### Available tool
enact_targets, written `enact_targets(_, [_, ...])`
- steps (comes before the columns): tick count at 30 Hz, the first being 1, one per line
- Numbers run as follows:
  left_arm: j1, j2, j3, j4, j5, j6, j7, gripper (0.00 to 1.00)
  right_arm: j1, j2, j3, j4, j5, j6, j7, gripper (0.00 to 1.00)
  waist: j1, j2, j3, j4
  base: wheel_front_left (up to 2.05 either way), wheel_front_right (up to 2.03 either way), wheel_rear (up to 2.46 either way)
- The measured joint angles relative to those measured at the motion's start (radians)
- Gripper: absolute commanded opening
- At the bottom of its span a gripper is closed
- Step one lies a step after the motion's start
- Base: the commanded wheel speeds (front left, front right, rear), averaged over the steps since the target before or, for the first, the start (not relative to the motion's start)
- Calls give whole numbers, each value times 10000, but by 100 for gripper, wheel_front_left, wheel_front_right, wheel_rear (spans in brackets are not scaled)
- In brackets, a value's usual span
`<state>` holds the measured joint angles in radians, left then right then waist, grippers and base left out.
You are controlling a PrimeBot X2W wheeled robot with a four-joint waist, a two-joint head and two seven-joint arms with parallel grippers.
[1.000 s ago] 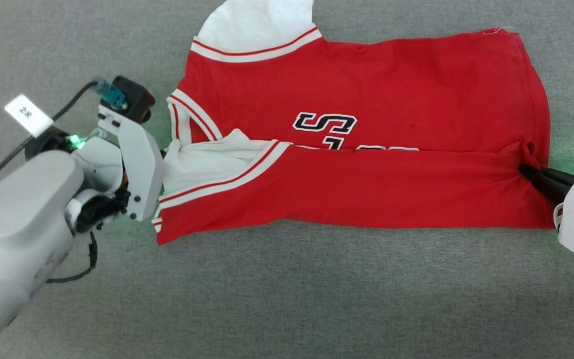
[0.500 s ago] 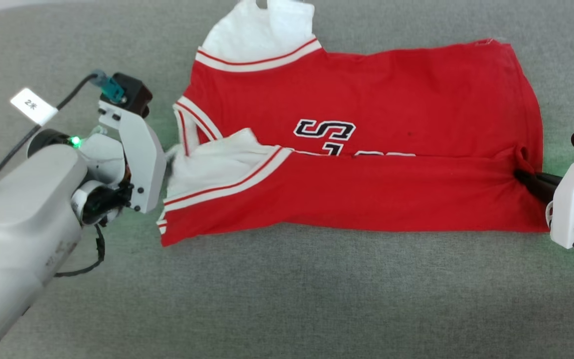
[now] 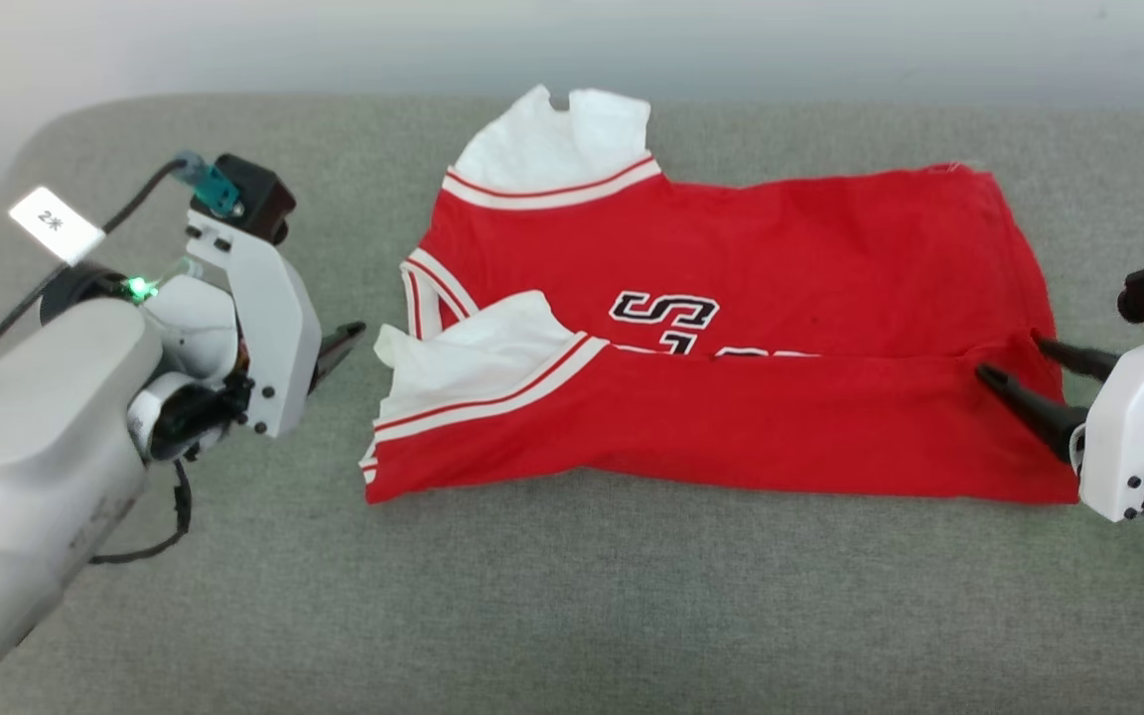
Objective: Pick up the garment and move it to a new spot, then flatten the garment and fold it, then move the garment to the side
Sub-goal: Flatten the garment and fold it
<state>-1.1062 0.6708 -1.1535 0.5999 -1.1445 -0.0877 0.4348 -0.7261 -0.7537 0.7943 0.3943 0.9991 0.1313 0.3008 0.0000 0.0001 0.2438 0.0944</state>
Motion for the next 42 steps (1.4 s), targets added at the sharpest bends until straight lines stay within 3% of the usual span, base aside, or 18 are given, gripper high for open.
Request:
enact_targets(10, [716,585,-92,-1467,-439,815,759,100,509,-117,-1020,-832,-1126,0,-2529,100,0,0,-734,-152,0,0,0])
enact_targets(15, [1101,905,-198,-2067,-604,1383,1185,100,1193,23,-2092,-1244,-1916,0,-3636,100,0,0,-874,-486,0,0,0])
enact_targets(20, [1561,1085,-232,-2497,-968,1873,1517,100,2288,523,-3797,-1841,-2917,0,-4303,100,0,0,-938,-845,0,0,0])
enact_targets(29, [2108,1342,-142,-2447,-1536,2284,1726,100,4475,2180,-6506,-3862,-4721,0,-3921,100,0,0,-746,-1433,0,0,0])
enact_targets(35, [2381,1221,-40,-1701,-1887,2288,1689,100,5370,3110,-7346,-4987,-5283,0,-3285,100,0,0,-436,-1654,0,0,0])
enact_targets(39, [2427,1058,159,-1195,-2207,2142,1628,100,5648,3381,-7643,-5507,-5524,0,-3076,100,0,0,-228,-1739,0,0,0])
enact_targets(40, [2427,1009,186,-1074,-2215,2077,1593,92,5715,3461,-7747,-5607,-5586,0,-3022,100,0,0,-179,-1752,0,0,0])
enact_targets(41, [2425,943,215,-959,-2276,1992,1616,12,5760,3534,-7845,-5659,-5641,0,-2989,100,0,0,-134,-1759,0,0,0])
enact_targets(42, [2409,895,222,-899,-2301,1802,1630,0,5796,3568,-7929,-5710,-5695,0,-2888,100,0,0,-94,-1760,0,0,0])
